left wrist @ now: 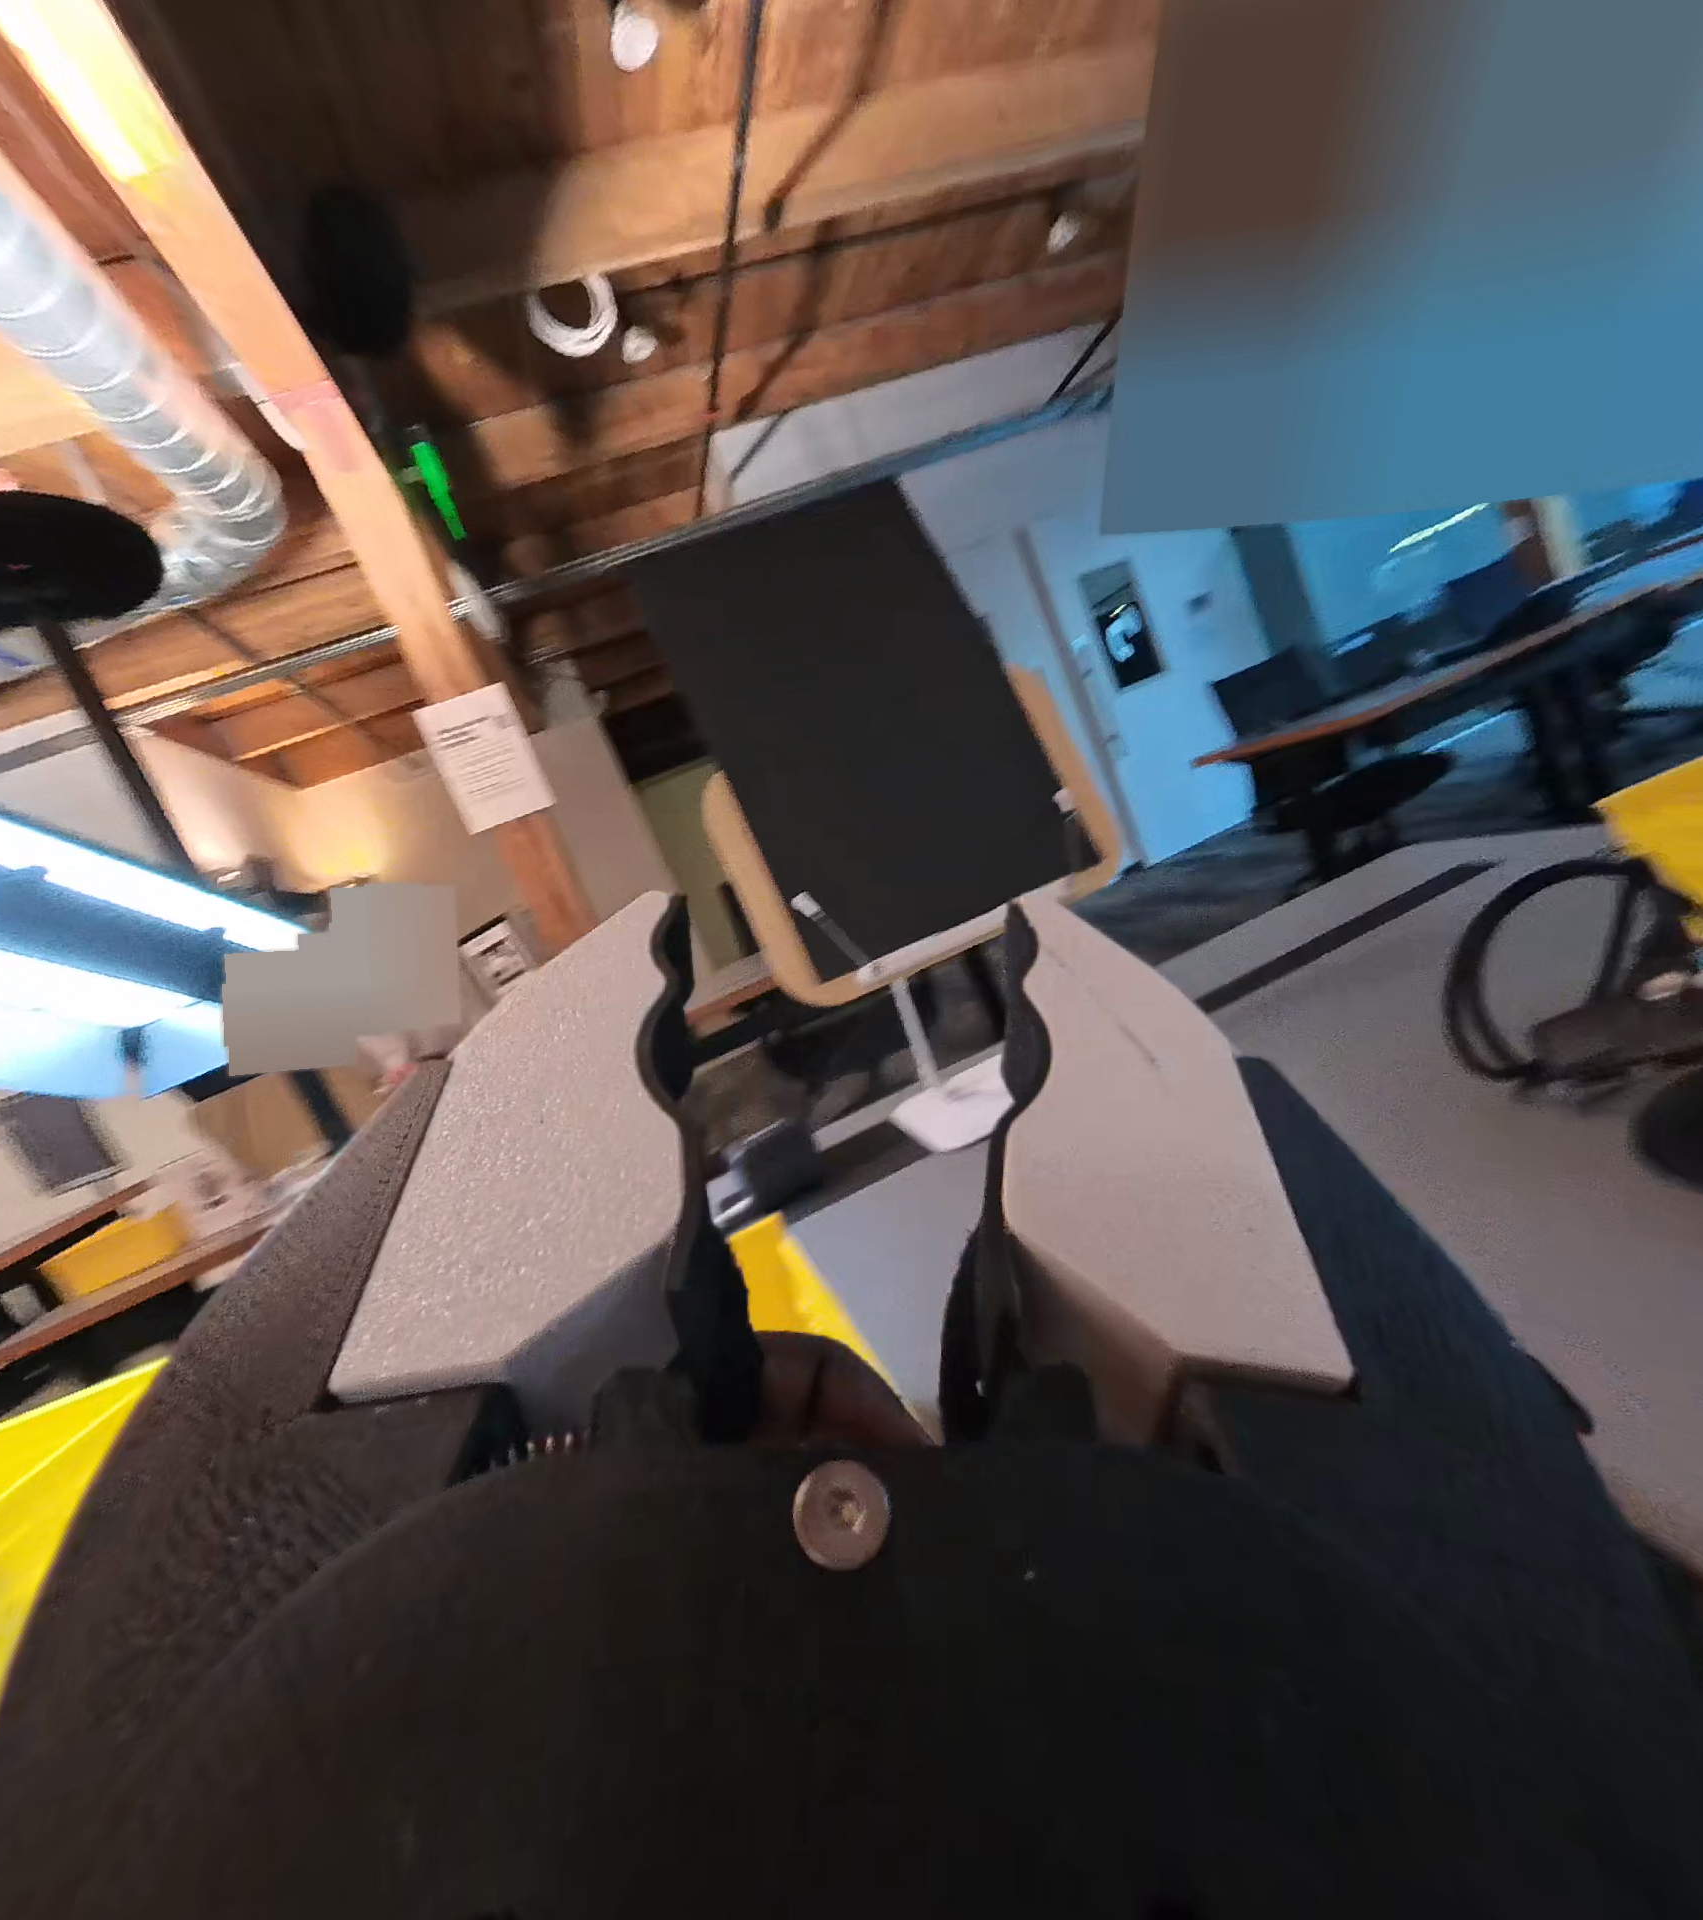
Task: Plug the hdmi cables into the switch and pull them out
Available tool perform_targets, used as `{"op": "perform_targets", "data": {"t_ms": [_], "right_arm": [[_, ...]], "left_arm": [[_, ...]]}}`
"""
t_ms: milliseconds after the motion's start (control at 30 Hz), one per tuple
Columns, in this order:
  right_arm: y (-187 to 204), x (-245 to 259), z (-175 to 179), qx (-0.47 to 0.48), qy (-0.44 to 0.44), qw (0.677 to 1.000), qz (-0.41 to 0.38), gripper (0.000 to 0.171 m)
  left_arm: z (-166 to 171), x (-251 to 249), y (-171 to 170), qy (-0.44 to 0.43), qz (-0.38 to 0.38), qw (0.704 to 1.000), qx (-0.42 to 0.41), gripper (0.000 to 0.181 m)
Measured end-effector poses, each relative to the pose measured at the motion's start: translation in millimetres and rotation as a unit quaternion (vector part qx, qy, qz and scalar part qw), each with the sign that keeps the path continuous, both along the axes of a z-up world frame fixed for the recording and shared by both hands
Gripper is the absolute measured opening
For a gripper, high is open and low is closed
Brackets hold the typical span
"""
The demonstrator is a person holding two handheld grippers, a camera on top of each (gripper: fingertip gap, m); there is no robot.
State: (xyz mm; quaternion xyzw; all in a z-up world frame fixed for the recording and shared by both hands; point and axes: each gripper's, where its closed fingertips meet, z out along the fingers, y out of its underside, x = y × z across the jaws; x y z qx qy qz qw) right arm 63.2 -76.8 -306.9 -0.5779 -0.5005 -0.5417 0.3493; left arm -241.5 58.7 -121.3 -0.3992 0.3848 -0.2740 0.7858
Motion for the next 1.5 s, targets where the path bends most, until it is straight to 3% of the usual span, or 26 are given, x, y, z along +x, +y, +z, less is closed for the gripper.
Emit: {"op": "perform_targets", "data": {"t_ms": [100, 267, 433, 567, 667, 833, 900, 1100, 1333, 1500], "right_arm": [[0.7, 3.6, -11.2, -0.012, -0.009, 1.000, -0.006, 0.022], [-7.9, 23.8, -16.9, -0.014, -0.061, 0.998, -0.026, 0.020], [-35.8, 68.7, 85.4, 0.148, -0.101, 0.980, -0.082, 0.020], [-35.7, 52.5, 131.1, 0.180, -0.154, 0.971, -0.020, 0.020], [-20.2, 34.3, 108.5, 0.134, -0.165, 0.977, 0.031, 0.020], [-5.0, 15.1, 17.3, 0.018, -0.097, 0.993, 0.070, 0.020], [-4.5, 9.8, -2.7, 0.003, -0.079, 0.994, 0.070, 0.021], [-11.0, -5.2, -17.5, -0.035, 0.039, 0.995, 0.082, 0.024], [-22.0, -20.6, -39.7, -0.135, 0.155, 0.975, 0.086, 0.028], [-29.2, -26.2, -41.6, -0.198, 0.197, 0.957, 0.072, 0.035]], "left_arm": [[-4.0, -24.6, 20.1, 0.016, 0.076, 0.997, -0.003, 0.057], [-0.7, -61.0, 34.9, 0.003, 0.141, 0.990, -0.006, 0.055], [8.9, -77.0, 31.9, -0.041, 0.132, 0.990, -0.006, 0.052], [8.1, -71.0, 28.8, -0.054, 0.109, 0.993, -0.009, 0.051], [3.9, -63.7, 29.7, -0.040, 0.110, 0.993, -0.004, 0.051], [-1.5, -55.4, 31.3, -0.014, 0.113, 0.993, 0.004, 0.051], [-2.2, -52.7, 30.0, -0.012, 0.106, 0.994, 0.005, 0.051], [-3.3, -46.4, 25.5, -0.001, 0.097, 0.995, 0.014, 0.051], [-9.3, -38.3, 22.7, 0.025, 0.090, 0.995, 0.024, 0.051], [-20.2, -45.1, 39.0, 0.052, 0.134, 0.990, -0.007, 0.051]]}}
